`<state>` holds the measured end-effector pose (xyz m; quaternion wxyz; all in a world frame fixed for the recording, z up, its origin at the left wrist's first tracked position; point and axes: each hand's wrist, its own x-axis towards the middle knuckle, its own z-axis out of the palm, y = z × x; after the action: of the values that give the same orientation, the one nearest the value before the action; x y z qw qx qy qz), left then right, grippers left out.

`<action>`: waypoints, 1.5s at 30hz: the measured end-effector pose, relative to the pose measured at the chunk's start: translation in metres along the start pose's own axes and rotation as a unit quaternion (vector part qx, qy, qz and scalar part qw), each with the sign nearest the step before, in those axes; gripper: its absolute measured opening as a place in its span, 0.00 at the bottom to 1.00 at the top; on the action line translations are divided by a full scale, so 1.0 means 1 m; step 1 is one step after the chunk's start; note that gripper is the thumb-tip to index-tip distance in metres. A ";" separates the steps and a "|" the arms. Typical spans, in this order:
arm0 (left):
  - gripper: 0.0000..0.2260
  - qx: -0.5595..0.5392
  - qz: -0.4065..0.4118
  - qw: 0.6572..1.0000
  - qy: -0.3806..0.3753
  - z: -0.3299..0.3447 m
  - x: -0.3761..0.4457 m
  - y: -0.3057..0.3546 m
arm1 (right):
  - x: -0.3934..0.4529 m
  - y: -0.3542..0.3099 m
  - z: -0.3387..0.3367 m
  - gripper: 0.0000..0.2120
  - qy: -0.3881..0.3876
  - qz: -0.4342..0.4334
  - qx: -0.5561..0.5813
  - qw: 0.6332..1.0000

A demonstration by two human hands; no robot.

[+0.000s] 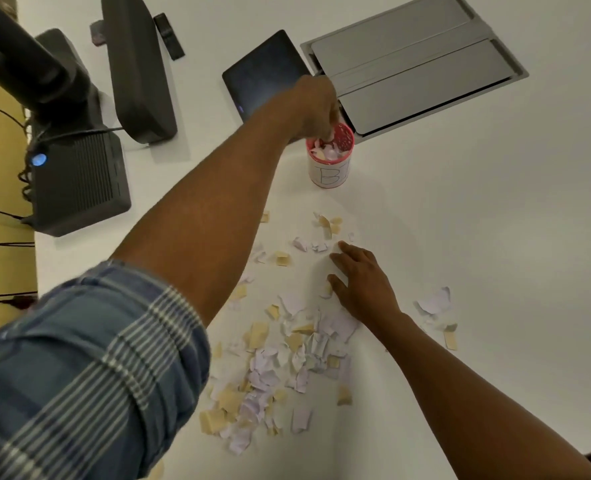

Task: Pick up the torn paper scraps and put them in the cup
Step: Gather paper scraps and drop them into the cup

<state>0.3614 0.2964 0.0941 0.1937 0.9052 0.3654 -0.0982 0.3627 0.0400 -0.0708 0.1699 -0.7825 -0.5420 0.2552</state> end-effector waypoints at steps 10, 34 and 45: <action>0.11 -0.258 -0.105 0.933 0.226 0.119 -0.200 -0.082 | -0.024 -0.019 -0.007 0.19 0.030 -0.010 0.014 0.999; 0.19 -0.123 -0.174 0.976 0.052 0.265 -0.374 -0.046 | -0.125 -0.064 0.034 0.10 -0.113 -0.137 -0.215 0.960; 0.03 -0.301 -0.238 0.914 0.132 0.246 -0.353 -0.063 | -0.103 -0.068 0.023 0.09 -0.032 -0.027 0.016 0.999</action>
<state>0.0564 0.0135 -0.0333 0.3782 0.6948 0.6045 0.0940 0.2682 -0.0318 -0.0304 0.1713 -0.7561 -0.5640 0.2843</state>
